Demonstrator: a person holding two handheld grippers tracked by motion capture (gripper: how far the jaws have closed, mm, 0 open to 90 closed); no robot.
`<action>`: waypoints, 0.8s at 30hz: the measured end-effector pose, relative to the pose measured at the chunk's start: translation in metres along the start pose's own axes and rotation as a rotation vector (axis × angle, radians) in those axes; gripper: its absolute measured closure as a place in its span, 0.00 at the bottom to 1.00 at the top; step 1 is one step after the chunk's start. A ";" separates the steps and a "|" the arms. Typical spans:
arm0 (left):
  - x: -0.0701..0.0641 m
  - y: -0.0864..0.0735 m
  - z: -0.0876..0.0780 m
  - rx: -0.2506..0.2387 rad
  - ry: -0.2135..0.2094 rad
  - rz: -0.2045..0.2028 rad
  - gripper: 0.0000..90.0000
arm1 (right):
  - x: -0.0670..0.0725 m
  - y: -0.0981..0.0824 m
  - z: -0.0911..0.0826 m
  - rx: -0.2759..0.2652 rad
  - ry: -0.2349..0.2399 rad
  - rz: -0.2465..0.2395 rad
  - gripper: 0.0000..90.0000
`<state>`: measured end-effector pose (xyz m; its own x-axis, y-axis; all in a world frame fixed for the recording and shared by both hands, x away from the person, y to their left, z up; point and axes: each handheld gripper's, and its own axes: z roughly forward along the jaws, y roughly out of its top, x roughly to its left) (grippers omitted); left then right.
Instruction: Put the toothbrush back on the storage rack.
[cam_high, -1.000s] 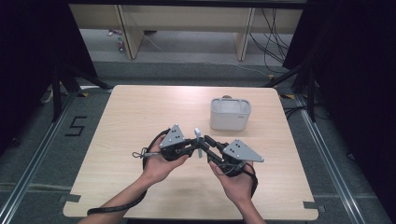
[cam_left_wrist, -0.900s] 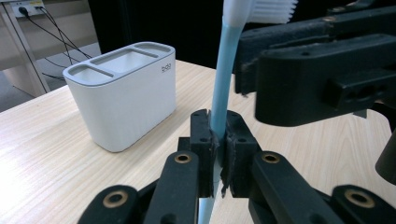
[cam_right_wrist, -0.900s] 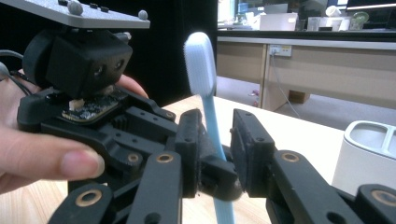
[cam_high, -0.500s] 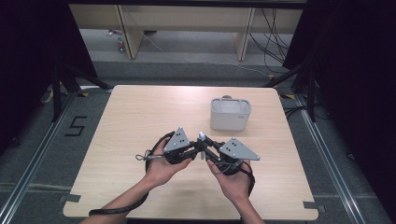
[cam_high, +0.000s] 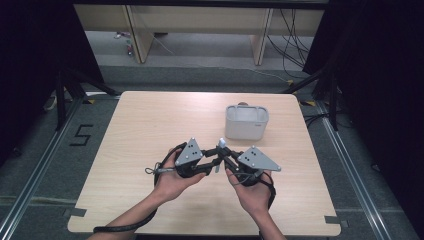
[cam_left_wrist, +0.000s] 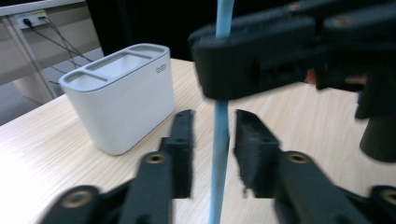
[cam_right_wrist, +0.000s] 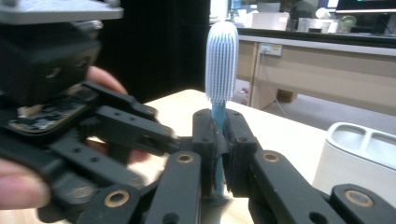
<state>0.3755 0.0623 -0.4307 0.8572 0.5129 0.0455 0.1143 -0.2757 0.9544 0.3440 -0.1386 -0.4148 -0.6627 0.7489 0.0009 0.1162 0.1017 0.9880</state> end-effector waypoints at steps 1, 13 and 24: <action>0.001 -0.001 -0.003 0.006 0.008 -0.004 0.66 | -0.001 0.000 -0.001 0.015 -0.005 0.012 0.94; 0.019 -0.017 -0.047 0.022 0.090 -0.009 0.49 | -0.030 0.001 -0.007 0.022 -0.080 0.025 0.94; 0.033 -0.060 -0.087 0.002 0.204 -0.121 0.38 | -0.042 0.000 -0.013 0.028 -0.119 0.019 0.94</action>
<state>0.3535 0.1665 -0.4605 0.7183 0.6957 -0.0106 0.2111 -0.2034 0.9561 0.3617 -0.1785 -0.4127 -0.5678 0.8231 -0.0001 0.1498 0.1035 0.9833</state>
